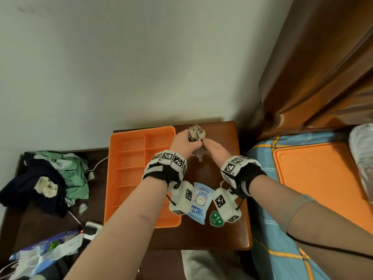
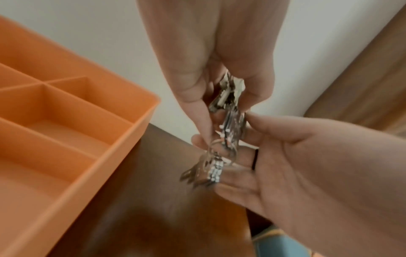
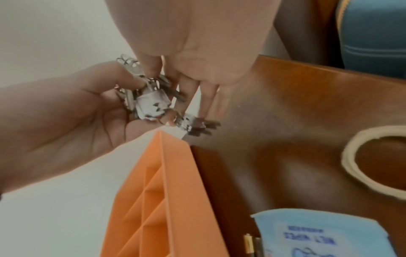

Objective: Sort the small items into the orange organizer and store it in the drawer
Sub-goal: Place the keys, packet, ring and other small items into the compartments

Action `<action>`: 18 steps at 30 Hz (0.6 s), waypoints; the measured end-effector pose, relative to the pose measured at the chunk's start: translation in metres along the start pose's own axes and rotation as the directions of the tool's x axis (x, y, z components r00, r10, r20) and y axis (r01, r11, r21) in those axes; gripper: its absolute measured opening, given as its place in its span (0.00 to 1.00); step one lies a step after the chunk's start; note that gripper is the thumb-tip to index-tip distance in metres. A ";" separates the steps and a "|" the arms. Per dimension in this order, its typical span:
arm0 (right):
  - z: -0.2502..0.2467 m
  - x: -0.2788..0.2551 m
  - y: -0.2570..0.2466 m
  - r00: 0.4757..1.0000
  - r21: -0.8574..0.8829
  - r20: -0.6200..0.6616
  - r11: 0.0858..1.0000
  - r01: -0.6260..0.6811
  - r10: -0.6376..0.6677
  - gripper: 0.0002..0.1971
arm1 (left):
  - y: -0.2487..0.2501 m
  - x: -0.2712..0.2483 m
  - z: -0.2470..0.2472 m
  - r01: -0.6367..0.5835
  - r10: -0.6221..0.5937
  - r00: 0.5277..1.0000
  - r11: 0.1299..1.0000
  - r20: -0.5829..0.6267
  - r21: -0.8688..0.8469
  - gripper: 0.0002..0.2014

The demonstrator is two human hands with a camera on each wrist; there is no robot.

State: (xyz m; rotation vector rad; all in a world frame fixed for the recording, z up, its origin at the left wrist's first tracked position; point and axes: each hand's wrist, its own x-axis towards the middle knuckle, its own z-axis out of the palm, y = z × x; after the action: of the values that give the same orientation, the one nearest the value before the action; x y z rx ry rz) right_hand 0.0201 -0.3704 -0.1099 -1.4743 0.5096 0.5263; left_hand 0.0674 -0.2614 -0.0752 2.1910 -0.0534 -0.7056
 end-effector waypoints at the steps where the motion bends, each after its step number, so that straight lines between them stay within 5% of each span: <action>1: 0.003 -0.004 -0.007 1.000 -0.009 -0.004 1.000 -0.011 0.011 0.22 | 0.004 -0.005 -0.008 0.000 -0.001 1.000 0.999 -0.002 -0.045 0.14; 5: 0.023 -0.018 -0.030 0.994 -0.025 0.063 0.995 -0.093 0.094 0.29 | 0.026 -0.026 -0.046 -0.024 0.022 1.000 0.998 -0.022 -0.056 0.12; 9: 0.041 -0.027 -0.049 0.980 -0.003 0.166 0.994 -0.112 0.111 0.25 | 0.035 -0.046 -0.081 -0.058 0.059 0.998 0.997 -0.012 0.042 0.04; 14: 0.056 -0.039 -0.073 0.965 -0.335 0.261 0.938 0.093 -0.003 0.03 | 0.029 -0.064 -0.118 -0.061 0.064 0.998 0.988 -0.015 0.144 0.05; 18: 0.067 -0.024 -0.085 0.976 -0.478 0.210 0.866 0.147 -0.049 0.19 | 0.005 -0.065 -0.142 0.014 -0.008 1.000 0.965 -0.023 0.260 0.04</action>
State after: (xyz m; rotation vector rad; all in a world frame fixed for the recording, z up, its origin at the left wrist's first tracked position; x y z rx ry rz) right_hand 0.0540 -0.3060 -0.0256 -1.9000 0.1441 0.7456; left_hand 0.0854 -0.1486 0.0315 2.4515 -0.1298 -0.7145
